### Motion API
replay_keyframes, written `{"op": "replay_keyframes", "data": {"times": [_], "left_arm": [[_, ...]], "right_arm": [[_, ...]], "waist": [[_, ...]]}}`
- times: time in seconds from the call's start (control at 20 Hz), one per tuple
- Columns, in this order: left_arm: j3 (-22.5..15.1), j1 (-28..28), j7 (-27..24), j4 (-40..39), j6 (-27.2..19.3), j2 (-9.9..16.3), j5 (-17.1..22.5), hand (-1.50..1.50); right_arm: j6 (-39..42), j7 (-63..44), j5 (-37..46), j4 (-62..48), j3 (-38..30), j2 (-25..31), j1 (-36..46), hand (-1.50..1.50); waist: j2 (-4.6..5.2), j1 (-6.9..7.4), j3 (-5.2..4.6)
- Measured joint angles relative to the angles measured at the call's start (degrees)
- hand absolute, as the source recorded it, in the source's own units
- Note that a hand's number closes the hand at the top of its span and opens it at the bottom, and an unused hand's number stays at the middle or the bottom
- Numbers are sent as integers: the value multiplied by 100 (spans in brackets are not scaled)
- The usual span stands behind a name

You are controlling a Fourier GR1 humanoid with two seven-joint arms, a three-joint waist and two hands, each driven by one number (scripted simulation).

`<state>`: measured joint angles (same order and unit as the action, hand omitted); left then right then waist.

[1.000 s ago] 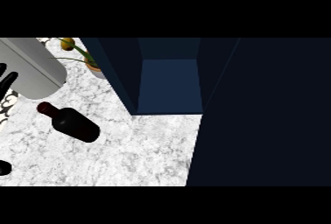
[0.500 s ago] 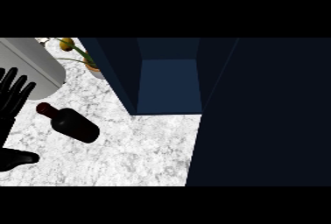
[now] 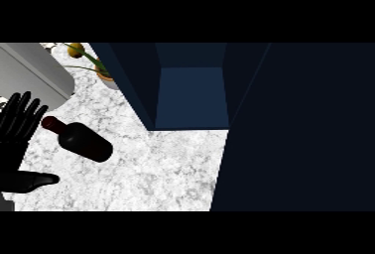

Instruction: Pick up the wine, place it into the cabinet and close the cabinet

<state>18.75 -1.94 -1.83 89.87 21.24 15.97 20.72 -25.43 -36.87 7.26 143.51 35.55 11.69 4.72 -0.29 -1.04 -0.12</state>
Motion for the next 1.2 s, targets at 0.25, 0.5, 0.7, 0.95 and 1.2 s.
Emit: {"op": "replay_keyframes", "data": {"times": [0.25, 0.5, 0.7, 0.95, 1.2], "left_arm": [[29, -42, -505, -667, 123, 0, -286, -150], [32, -165, -953, -1407, 298, 57, -514, -150], [42, -400, -1398, -2142, 351, 114, -761, -150], [39, -581, -1950, -2909, 392, 190, -1050, -150], [27, -807, -2545, -3705, 329, 193, -1330, -150]], "right_arm": [[-88, -93, 13, 4, -33, 153, 122, -150], [-231, -167, 30, 0, 71, 228, 213, -150], [-297, -120, 32, -2, 86, 333, 213, -150], [-471, -112, 66, -15, 259, 370, 240, -150], [-585, -113, 91, -11, 318, 478, 296, -150]], "waist": [[6, -3, 1], [7, -11, -1], [12, -26, -1], [9, -26, -2], [11, -53, -4]]}}
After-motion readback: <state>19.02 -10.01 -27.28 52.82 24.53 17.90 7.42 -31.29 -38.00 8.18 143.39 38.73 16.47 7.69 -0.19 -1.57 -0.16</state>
